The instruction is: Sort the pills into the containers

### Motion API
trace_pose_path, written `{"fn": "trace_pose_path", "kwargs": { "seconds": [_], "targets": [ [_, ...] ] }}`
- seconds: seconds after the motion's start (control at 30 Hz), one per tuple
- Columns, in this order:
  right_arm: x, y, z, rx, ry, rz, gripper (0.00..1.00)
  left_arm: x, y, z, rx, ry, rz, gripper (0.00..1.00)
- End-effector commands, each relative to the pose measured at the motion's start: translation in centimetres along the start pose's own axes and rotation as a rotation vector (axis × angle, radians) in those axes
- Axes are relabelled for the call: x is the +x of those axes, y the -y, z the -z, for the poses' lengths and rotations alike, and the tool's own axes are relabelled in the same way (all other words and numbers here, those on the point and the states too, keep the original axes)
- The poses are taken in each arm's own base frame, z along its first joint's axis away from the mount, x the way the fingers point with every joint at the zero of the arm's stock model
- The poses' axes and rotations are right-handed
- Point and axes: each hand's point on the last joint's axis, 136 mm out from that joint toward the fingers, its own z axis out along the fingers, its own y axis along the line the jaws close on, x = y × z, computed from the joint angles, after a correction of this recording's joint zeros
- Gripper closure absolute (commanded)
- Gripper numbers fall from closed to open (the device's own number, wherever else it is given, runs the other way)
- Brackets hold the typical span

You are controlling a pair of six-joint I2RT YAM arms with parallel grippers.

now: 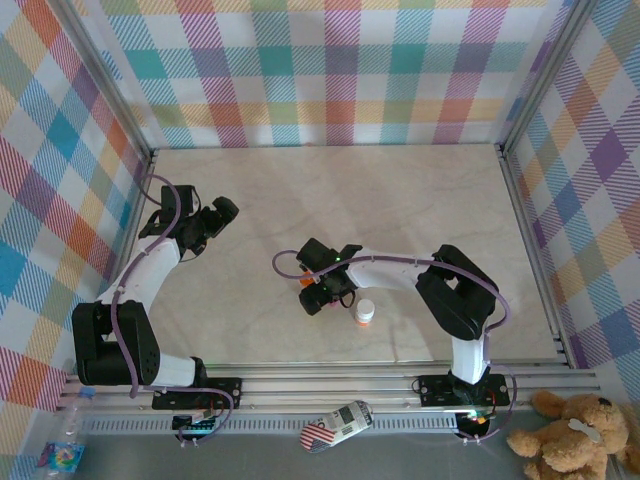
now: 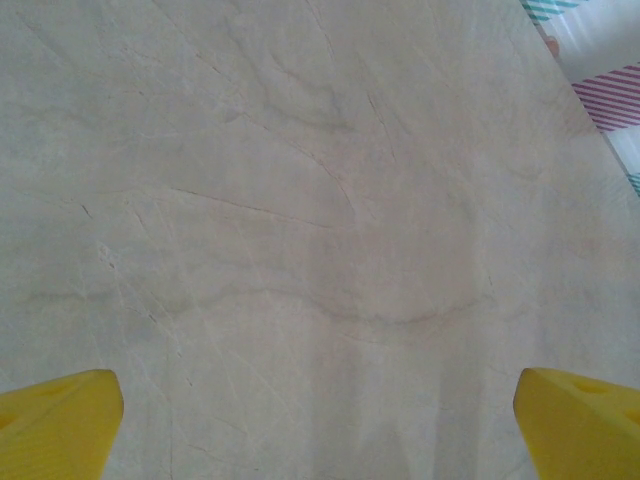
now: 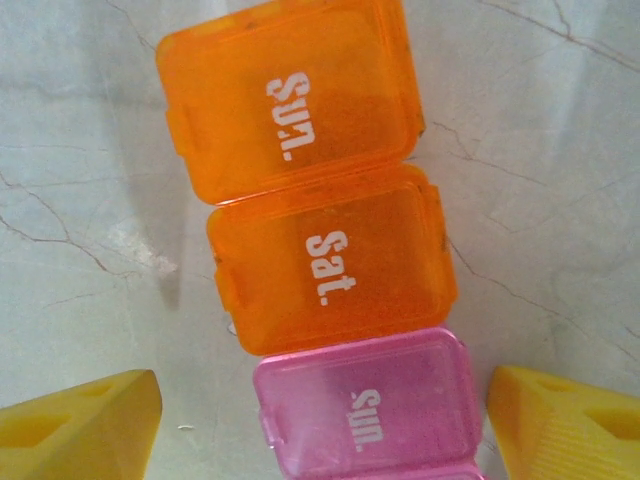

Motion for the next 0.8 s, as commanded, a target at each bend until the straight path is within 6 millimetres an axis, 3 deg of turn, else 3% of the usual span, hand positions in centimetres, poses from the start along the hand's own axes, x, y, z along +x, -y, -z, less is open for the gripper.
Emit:
{"fn": "trace_pose_path", "kwargs": {
  "seconds": [0.0,0.2,0.33,0.5,0.6,0.77],
  "targets": [
    [0.0,0.2,0.5,0.015,-0.005,0.043,0.16,-0.2,-0.3,-0.2,0.012,0.002,0.015,0.00],
    [0.8,0.3,-0.4,0.013,-0.020,0.039,0.25,-0.2,-0.1,-0.2,0.021,0.000,0.020,0.00],
    [1.0,0.3,-0.7,0.010,-0.025,0.040,0.37,-0.1,0.0,-0.2,0.028,-0.006,0.020,0.00],
    [0.9,0.4,-0.7,0.005,-0.014,0.037,0.59,0.3,0.5,0.0,0.059,-0.024,0.032,0.00],
    [-0.3,0.8,0.6,-0.026,0.034,0.000,0.63,0.9,1.8,0.3,0.141,-0.054,0.069,0.00],
    [-3.8,0.9,4.8,-0.149,0.183,-0.090,0.66,2.9,4.5,1.4,0.299,-0.124,0.148,0.00]
  ]
}}
